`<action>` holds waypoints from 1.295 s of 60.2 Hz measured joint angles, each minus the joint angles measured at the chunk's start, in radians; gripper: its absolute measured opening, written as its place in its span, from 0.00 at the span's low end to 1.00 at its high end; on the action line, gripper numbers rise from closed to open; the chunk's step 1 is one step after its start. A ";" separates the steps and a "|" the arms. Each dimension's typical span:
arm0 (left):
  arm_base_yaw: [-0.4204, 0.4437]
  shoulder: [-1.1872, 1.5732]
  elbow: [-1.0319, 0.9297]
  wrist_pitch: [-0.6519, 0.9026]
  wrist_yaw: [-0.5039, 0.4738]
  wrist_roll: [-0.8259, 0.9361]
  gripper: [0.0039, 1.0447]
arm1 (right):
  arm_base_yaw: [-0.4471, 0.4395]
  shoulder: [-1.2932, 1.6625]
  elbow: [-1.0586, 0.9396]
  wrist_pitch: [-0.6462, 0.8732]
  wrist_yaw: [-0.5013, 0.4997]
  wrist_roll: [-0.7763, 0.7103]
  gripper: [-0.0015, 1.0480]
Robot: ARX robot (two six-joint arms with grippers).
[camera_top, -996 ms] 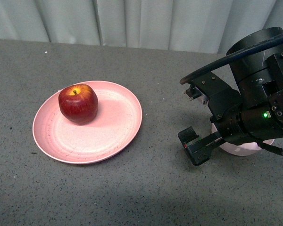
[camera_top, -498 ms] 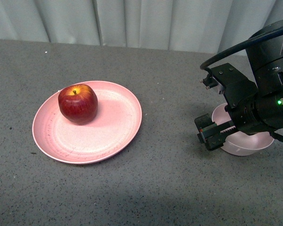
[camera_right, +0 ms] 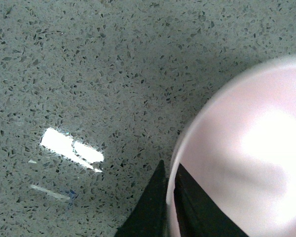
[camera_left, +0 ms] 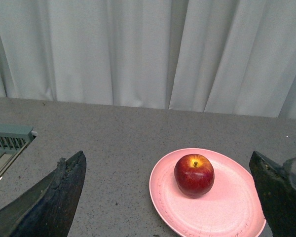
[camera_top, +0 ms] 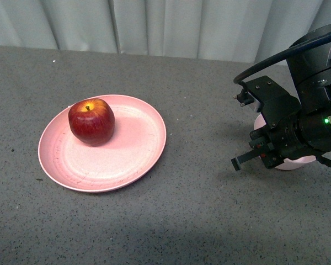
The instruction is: Move apple from plate to bowl
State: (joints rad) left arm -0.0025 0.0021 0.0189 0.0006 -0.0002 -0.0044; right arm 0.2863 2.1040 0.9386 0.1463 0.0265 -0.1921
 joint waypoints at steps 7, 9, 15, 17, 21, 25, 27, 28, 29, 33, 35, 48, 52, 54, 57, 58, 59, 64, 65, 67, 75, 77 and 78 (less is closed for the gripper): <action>0.000 0.000 0.000 0.000 0.000 0.000 0.94 | 0.000 -0.006 -0.001 0.000 0.001 -0.004 0.01; 0.000 0.000 0.000 0.000 0.000 0.000 0.94 | 0.000 -0.016 -0.005 0.000 -0.004 -0.004 0.01; 0.000 0.000 0.000 0.000 0.000 0.000 0.94 | 0.004 -0.050 -0.016 0.000 -0.049 0.006 0.01; 0.000 0.000 0.000 0.000 0.000 0.000 0.94 | 0.008 -0.066 -0.019 0.000 -0.074 0.010 0.01; 0.000 0.000 0.000 0.000 0.000 0.000 0.94 | 0.027 -0.105 -0.020 0.000 -0.126 0.023 0.01; 0.000 0.000 0.000 0.000 0.000 0.000 0.94 | 0.053 -0.127 -0.016 -0.004 -0.164 0.037 0.01; 0.000 0.000 0.000 0.000 0.000 0.000 0.94 | 0.068 -0.130 -0.013 -0.007 -0.181 0.042 0.01; 0.000 0.000 0.000 0.000 0.000 0.000 0.94 | 0.073 -0.130 -0.011 -0.008 -0.187 0.043 0.01; 0.000 0.000 0.000 0.000 0.000 0.000 0.94 | 0.078 -0.130 -0.009 -0.009 -0.191 0.045 0.01; 0.000 0.000 0.000 0.000 0.000 0.000 0.94 | 0.111 -0.127 0.001 -0.012 -0.215 0.056 0.01; 0.000 0.000 0.000 0.000 0.000 0.000 0.94 | 0.127 -0.122 0.006 -0.012 -0.231 0.059 0.01; 0.000 0.000 0.000 0.000 0.000 0.000 0.94 | 0.205 -0.058 0.074 -0.029 -0.257 0.074 0.01; 0.000 0.000 0.000 0.000 0.000 0.000 0.94 | 0.217 -0.030 0.099 -0.043 -0.248 0.074 0.01; 0.000 0.000 0.000 0.000 0.000 0.000 0.94 | 0.220 -0.013 0.114 -0.050 -0.244 0.074 0.01; 0.000 0.000 0.000 0.000 0.000 0.000 0.94 | 0.222 0.001 0.126 -0.059 -0.246 0.076 0.01; 0.000 0.000 0.000 0.000 0.000 0.000 0.94 | 0.223 0.003 0.128 -0.061 -0.246 0.076 0.01; 0.000 0.000 0.000 0.000 0.000 0.000 0.94 | 0.224 0.010 0.132 -0.064 -0.246 0.076 0.01; 0.000 0.000 0.000 0.000 0.000 0.000 0.94 | 0.225 0.023 0.146 -0.077 -0.254 0.072 0.01; 0.000 0.000 0.000 0.000 0.000 0.000 0.94 | 0.225 0.024 0.150 -0.077 -0.254 0.073 0.01; 0.000 0.000 0.000 0.000 0.000 0.000 0.94 | 0.225 0.026 0.155 -0.079 -0.254 0.073 0.01; 0.000 0.000 0.000 0.000 0.000 0.000 0.94 | 0.222 0.028 0.159 -0.070 -0.269 0.078 0.14; 0.000 0.000 0.000 0.000 0.000 0.000 0.94 | 0.221 0.028 0.154 -0.056 -0.279 0.082 0.21; 0.000 0.000 0.000 0.000 0.000 0.000 0.94 | 0.219 0.026 0.148 -0.044 -0.285 0.084 0.24</action>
State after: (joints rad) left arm -0.0025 0.0021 0.0189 0.0006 -0.0006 -0.0048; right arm 0.5056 2.1304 1.0870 0.1024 -0.2584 -0.1081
